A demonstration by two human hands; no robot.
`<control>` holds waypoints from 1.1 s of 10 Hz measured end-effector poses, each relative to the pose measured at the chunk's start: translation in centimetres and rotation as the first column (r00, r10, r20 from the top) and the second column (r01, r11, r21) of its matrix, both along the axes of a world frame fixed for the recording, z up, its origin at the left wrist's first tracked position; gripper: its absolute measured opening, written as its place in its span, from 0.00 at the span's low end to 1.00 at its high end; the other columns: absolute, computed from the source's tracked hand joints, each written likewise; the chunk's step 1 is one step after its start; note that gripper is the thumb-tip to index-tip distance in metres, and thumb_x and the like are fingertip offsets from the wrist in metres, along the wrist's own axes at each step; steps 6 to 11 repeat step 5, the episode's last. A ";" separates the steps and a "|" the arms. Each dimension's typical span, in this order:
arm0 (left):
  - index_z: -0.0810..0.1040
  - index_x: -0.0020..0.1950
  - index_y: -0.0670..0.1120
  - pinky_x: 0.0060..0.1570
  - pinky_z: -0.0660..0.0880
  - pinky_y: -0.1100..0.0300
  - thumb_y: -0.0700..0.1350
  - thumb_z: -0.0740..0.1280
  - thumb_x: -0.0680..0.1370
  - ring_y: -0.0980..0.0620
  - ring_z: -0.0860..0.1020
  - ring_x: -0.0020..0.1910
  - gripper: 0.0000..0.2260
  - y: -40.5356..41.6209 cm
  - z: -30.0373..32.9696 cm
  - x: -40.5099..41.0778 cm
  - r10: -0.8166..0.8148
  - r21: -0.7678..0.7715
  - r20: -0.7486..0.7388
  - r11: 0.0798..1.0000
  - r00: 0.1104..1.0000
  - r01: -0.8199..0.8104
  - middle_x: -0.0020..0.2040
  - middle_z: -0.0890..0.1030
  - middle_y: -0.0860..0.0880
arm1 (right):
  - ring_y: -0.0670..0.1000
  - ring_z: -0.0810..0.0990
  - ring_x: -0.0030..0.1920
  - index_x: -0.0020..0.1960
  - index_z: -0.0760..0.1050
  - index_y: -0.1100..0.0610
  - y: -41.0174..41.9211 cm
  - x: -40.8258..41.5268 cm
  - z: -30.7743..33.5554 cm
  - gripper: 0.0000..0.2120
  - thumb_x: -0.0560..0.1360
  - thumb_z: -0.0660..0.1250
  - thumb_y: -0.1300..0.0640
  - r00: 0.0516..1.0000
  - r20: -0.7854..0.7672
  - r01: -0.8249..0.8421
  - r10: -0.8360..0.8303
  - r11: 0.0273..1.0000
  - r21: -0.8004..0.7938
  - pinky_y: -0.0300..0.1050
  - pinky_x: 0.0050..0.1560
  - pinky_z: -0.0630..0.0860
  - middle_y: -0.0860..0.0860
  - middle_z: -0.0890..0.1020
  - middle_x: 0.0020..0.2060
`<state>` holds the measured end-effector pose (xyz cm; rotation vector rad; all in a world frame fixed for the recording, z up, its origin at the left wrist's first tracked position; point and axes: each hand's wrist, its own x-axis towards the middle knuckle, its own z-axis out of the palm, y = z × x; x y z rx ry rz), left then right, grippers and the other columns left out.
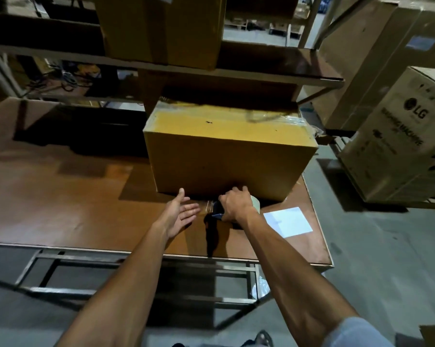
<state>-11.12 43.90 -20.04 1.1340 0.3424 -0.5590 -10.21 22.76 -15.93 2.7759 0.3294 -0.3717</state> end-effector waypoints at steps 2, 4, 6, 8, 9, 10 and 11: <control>0.65 0.81 0.41 0.71 0.73 0.44 0.60 0.59 0.86 0.39 0.78 0.71 0.31 -0.5 0.4 -1.0 -0.015 0.052 0.001 0.999 1.000 0.015 0.74 0.76 0.35 | 0.60 0.71 0.74 0.75 0.73 0.48 -0.2 -2.0 -0.8 0.29 0.76 0.74 0.41 0.985 0.172 -0.021 0.013 0.999 0.043 0.67 0.77 0.61 0.54 0.77 0.71; 0.71 0.78 0.44 0.70 0.75 0.42 0.61 0.57 0.87 0.42 0.80 0.67 0.27 -2.1 1.2 -2.6 -0.054 0.155 0.024 0.987 0.998 0.050 0.70 0.80 0.40 | 0.57 0.73 0.71 0.70 0.74 0.49 -1.9 -7.6 -0.5 0.21 0.79 0.70 0.48 0.883 0.426 0.057 -0.195 0.948 0.314 0.60 0.72 0.70 0.53 0.77 0.71; 0.74 0.73 0.45 0.67 0.77 0.43 0.60 0.58 0.87 0.44 0.81 0.63 0.23 -3.7 1.3 -3.6 -0.113 0.207 0.038 0.973 0.993 0.103 0.66 0.82 0.42 | 0.57 0.76 0.64 0.67 0.75 0.50 -3.1 -9.9 -1.2 0.22 0.74 0.73 0.50 0.802 0.471 0.153 -0.367 0.889 0.432 0.57 0.63 0.73 0.53 0.78 0.66; 0.74 0.73 0.45 0.67 0.77 0.43 0.60 0.58 0.87 0.44 0.81 0.63 0.23 -3.7 1.3 -3.6 -0.113 0.207 0.038 0.973 0.993 0.103 0.66 0.82 0.42 | 0.57 0.76 0.64 0.67 0.75 0.50 -3.1 -9.9 -1.2 0.22 0.74 0.73 0.50 0.802 0.471 0.153 -0.367 0.889 0.432 0.57 0.63 0.73 0.53 0.78 0.66; 0.74 0.73 0.45 0.67 0.77 0.43 0.60 0.58 0.87 0.44 0.81 0.63 0.23 -3.7 1.3 -3.6 -0.113 0.207 0.038 0.973 0.993 0.103 0.66 0.82 0.42 | 0.57 0.76 0.64 0.67 0.75 0.50 -3.1 -9.9 -1.2 0.22 0.74 0.73 0.50 0.802 0.471 0.153 -0.367 0.889 0.432 0.57 0.63 0.73 0.53 0.78 0.66; 0.74 0.73 0.45 0.67 0.77 0.43 0.60 0.58 0.87 0.44 0.81 0.63 0.23 -3.7 1.3 -3.6 -0.113 0.207 0.038 0.973 0.993 0.103 0.66 0.82 0.42 | 0.57 0.76 0.64 0.67 0.75 0.50 -3.1 -9.9 -1.2 0.22 0.74 0.73 0.50 0.802 0.471 0.153 -0.367 0.889 0.432 0.57 0.63 0.73 0.53 0.78 0.66; 0.74 0.73 0.45 0.67 0.77 0.43 0.60 0.58 0.87 0.44 0.81 0.63 0.23 -3.7 1.3 -3.6 -0.113 0.207 0.038 0.973 0.993 0.103 0.66 0.82 0.42 | 0.57 0.76 0.64 0.67 0.75 0.50 -3.1 -9.9 -1.2 0.22 0.74 0.73 0.50 0.802 0.471 0.153 -0.367 0.889 0.432 0.57 0.63 0.73 0.53 0.78 0.66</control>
